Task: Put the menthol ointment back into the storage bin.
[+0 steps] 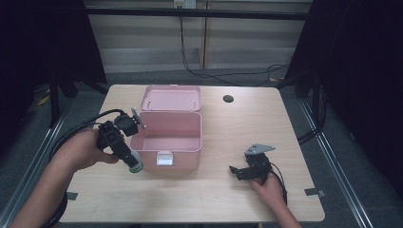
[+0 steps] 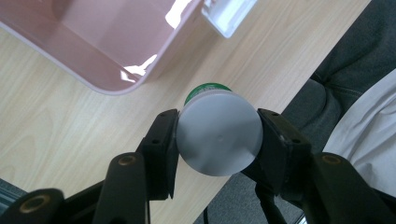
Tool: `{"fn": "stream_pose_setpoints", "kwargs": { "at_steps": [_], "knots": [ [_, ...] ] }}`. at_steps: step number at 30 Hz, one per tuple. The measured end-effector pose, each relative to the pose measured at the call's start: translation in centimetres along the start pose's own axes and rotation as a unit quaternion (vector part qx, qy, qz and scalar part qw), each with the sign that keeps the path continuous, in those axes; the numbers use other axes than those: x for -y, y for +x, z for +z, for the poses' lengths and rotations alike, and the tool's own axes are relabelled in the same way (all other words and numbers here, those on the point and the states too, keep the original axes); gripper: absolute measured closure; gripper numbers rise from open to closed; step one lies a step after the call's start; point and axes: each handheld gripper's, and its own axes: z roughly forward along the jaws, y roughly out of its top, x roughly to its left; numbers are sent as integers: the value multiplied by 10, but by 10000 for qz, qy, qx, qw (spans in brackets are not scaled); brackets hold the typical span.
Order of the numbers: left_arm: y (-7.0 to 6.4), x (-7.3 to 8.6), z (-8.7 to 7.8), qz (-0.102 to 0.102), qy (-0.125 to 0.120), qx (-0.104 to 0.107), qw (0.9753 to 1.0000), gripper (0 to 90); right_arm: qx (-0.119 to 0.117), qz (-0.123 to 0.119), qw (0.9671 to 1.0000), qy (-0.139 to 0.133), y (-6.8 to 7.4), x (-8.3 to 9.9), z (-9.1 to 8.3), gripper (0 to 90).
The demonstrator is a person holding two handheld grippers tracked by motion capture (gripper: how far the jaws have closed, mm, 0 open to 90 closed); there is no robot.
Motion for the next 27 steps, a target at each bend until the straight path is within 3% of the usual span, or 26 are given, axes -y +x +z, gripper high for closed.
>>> {"fn": "stream_pose_setpoints", "kwargs": {
  "at_steps": [13, 27],
  "knots": [
    [3, -22, -13, -29, 8, -222, 9997, 510, 0, 6, 10000, 13, 0, 0, 0, 141],
    [8, -49, -23, -65, -119, -263, 9996, 510, 3, 5, 10000, 9, 0, 0, 0, 141]
  ]
}}
